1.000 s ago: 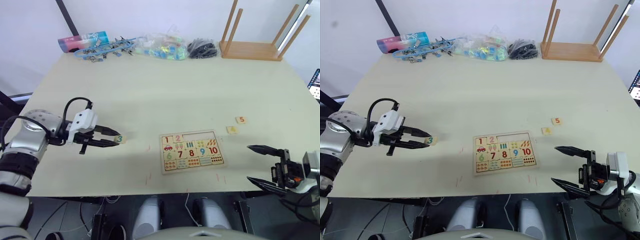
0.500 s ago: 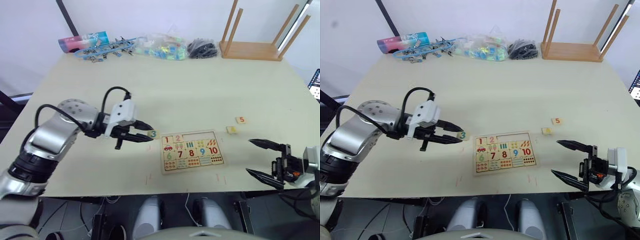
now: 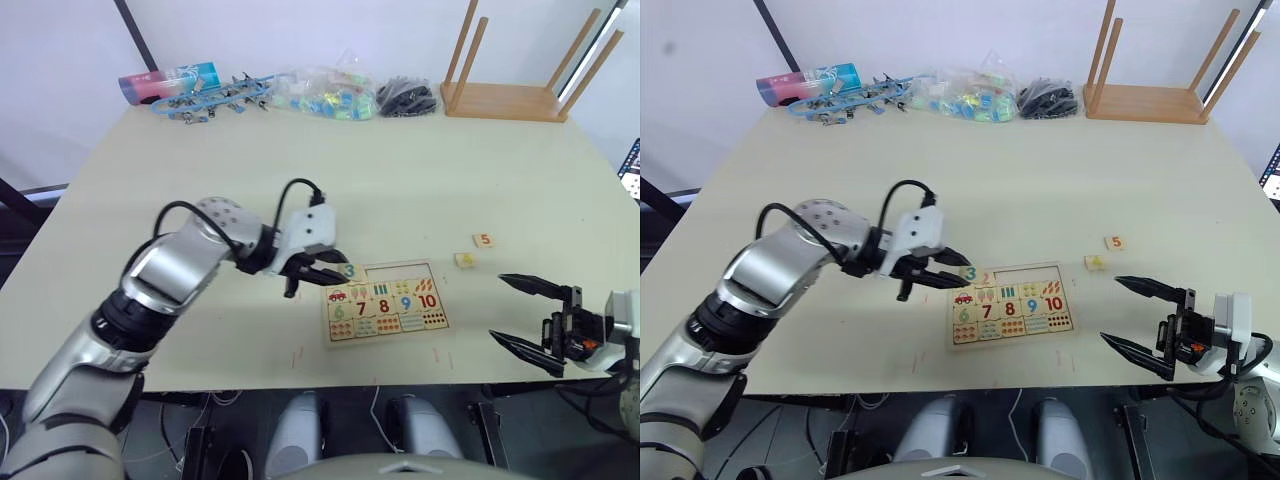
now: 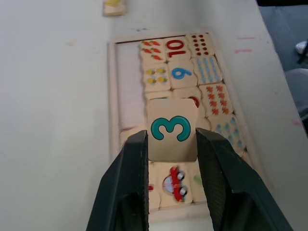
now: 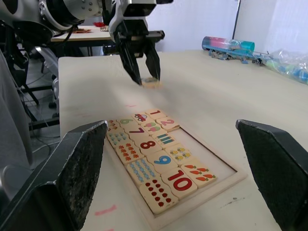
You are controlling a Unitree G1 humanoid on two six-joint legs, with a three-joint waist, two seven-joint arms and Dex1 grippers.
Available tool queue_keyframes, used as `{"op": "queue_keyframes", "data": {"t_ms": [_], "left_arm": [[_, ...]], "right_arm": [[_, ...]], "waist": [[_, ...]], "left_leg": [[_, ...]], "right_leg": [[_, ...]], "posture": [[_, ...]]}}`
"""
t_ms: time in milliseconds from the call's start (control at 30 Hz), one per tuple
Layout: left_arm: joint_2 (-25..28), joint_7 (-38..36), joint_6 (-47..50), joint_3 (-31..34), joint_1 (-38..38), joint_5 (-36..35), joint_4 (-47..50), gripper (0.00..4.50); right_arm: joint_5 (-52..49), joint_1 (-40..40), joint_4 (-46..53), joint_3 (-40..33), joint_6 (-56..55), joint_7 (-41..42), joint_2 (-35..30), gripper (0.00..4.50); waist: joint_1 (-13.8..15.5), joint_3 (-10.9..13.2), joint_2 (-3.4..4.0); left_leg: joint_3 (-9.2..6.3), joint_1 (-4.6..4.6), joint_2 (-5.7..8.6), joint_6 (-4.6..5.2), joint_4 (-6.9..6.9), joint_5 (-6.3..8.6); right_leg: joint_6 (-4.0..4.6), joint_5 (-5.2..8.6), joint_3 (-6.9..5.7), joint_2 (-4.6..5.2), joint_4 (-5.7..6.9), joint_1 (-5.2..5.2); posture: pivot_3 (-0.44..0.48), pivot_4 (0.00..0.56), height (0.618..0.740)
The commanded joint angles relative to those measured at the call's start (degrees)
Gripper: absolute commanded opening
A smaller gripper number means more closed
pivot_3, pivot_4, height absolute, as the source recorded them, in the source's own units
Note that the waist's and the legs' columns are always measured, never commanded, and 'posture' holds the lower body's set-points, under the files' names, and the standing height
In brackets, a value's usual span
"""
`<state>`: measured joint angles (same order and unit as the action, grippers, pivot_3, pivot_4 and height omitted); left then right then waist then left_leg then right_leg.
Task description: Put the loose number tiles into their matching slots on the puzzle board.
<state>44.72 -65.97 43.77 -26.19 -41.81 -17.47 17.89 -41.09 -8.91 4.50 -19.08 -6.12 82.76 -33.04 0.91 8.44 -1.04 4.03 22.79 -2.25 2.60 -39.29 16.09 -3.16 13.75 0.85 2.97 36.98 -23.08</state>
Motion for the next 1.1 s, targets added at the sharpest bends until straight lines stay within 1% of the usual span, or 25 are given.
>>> {"op": "queue_keyframes", "data": {"t_ms": [33, 133, 233, 433, 733, 833, 900, 1100], "left_arm": [[-2.35, 1.88, 5.93, -1.18, -3.83, 0.9, 1.11, 0.95], [-4.62, 3.71, 9.08, -2.99, -6.15, 2.34, -0.39, 0.95], [-5.66, 4.59, 9.67, -5.04, -7.43, 4.19, -1.53, 0.95], [-6.48, 5.38, 9.61, -8.8, -8.33, 7.72, -2.77, 0.95], [-9.3, 6.23, 8.46, -10.58, -8.65, 10.93, -5.64, 0.95], [-9.87, 6.84, 4.46, -11.83, -8.91, 13.93, -7.95, 0.95], [-10.94, 6.64, 5.38, -11.52, -9.0, 13.67, -9.21, 0.95], [-12.33, 6.34, 2.99, -11.72, -9.2, 15.48, -11.44, 0.95]], "right_arm": [[-0.99, -0.42, 2.36, -1.44, -0.51, -0.55, -0.3, 4.5], [-1.11, -0.66, 2.92, -1.47, -0.48, -1.12, -0.25, 4.5], [-0.98, -0.85, 3.01, -1.53, -0.51, -1.4, -0.29, 4.5], [-0.79, -0.84, 3.04, -1.65, -0.94, -2.01, -0.27, 4.5], [-0.43, -1.27, 3.45, -1.37, -1.8, -2.97, 0.26, 4.5], [-0.31, -1.66, 3.68, -1.29, -2.09, -3.26, 0.48, 4.5], [-0.24, -1.97, 3.78, -1.24, -2.41, -3.37, 0.59, 4.5], [-0.05, -2.66, 3.7, -1.44, -3.26, -3.61, 0.89, 4.5]], "waist": [[-0.02, 0.0, 0.0], [-0.06, 0.0, 0.0], [-0.1, 0.0, 0.0], [-0.09, 0.0, 0.01], [-0.03, 0.0, 0.01], [-0.04, 0.0, 0.01], [-0.02, 0.0, 0.01], [-0.04, 0.0, 0.01]], "left_leg": [[-0.02, 0.0, 0.0, 0.0, 0.0, 0.0], [-0.11, -0.03, -0.01, 0.0, 0.0, 0.0], [-0.19, -0.04, -0.01, 0.0, 0.0, 0.0], [-0.19, -0.04, -0.01, 0.01, 0.0, 0.0], [-0.2, -0.03, 0.01, 0.01, 0.0, 0.0], [-0.21, -0.03, 0.01, 0.01, 0.0, 0.0], [-0.19, -0.03, 0.01, 0.01, 0.0, 0.0], [-0.19, -0.03, 0.01, 0.01, 0.0, 0.0]], "right_leg": [[0.0, 0.0, 0.13, -0.1, 0.0, 0.0], [-0.01, 0.01, 0.22, -0.15, 0.0, -0.01], [-0.02, 0.01, 0.28, -0.17, 0.0, -0.01], [-0.02, 0.01, 0.3, -0.17, 0.0, -0.01], [-0.02, 0.01, 0.4, -0.2, 0.0, -0.01], [-0.02, 0.01, 0.4, -0.21, 0.0, -0.01], [-0.02, 0.01, 0.41, -0.21, 0.0, -0.01], [-0.02, 0.01, 0.41, -0.21, 0.0, -0.01]], "posture": [[0.0, 0.15, 0.737], [0.0, 0.15, 0.737], [0.0, 0.15, 0.737], [0.0, 0.15, 0.737], [0.0, 0.15, 0.737], [0.0, 0.15, 0.737], [0.0, 0.15, 0.737], [0.0, 0.15, 0.737]]}}
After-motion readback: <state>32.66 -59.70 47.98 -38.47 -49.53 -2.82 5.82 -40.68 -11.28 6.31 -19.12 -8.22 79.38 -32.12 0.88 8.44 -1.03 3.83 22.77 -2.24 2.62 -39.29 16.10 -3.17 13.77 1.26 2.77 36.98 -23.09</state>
